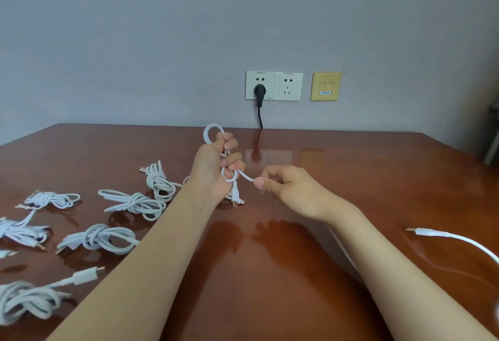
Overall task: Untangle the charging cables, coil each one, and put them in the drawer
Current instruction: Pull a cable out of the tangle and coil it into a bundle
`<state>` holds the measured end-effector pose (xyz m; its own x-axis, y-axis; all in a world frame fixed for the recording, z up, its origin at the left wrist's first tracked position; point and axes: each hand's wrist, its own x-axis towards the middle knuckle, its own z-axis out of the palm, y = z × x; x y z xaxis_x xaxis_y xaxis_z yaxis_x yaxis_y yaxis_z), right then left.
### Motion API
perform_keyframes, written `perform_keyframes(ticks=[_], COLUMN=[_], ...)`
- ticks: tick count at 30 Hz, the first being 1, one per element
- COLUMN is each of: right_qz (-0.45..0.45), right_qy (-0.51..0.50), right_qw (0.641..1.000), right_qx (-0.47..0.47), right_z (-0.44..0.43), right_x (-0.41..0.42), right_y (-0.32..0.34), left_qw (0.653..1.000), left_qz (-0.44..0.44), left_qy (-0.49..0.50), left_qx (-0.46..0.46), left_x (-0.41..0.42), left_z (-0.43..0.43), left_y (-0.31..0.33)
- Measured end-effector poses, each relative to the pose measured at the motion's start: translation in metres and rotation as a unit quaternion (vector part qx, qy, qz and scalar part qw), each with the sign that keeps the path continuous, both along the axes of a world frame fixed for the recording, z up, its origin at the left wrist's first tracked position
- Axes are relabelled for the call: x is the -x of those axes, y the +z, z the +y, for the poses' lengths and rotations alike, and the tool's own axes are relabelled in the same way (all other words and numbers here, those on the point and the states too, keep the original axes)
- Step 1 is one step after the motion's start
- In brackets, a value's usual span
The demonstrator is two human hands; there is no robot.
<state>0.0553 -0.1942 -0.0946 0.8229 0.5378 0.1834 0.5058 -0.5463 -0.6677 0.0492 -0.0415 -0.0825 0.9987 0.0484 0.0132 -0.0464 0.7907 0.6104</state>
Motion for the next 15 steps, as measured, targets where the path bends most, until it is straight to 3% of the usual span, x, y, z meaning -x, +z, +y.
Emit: perform_keyframes(ticks=[4,8,13,15], right_qz=[-0.013,-0.076,-0.159,-0.189], right_qy=[0.000,-0.003,0.036,0.046], right_qw=[1.000,0.996,0.981,0.972], right_qx=[0.006,0.056,0.105,0.130], right_z=[-0.003,-0.001,0.012,0.016], right_x=[0.000,0.003,0.016,0.020], right_y=[0.002,-0.003,-0.003,-0.001], left_qw=[0.998,0.981,0.930,0.883], left_qz=[0.008,0.012,0.045,0.045], left_qy=[0.038,0.091,0.186,0.242], left_qx=[-0.053,-0.169,-0.314,-0.400], left_x=[-0.001,-0.003,-0.003,-0.004], left_z=[-0.003,-0.012,-0.013,-0.012], left_y=[0.000,0.002,0.000,-0.002])
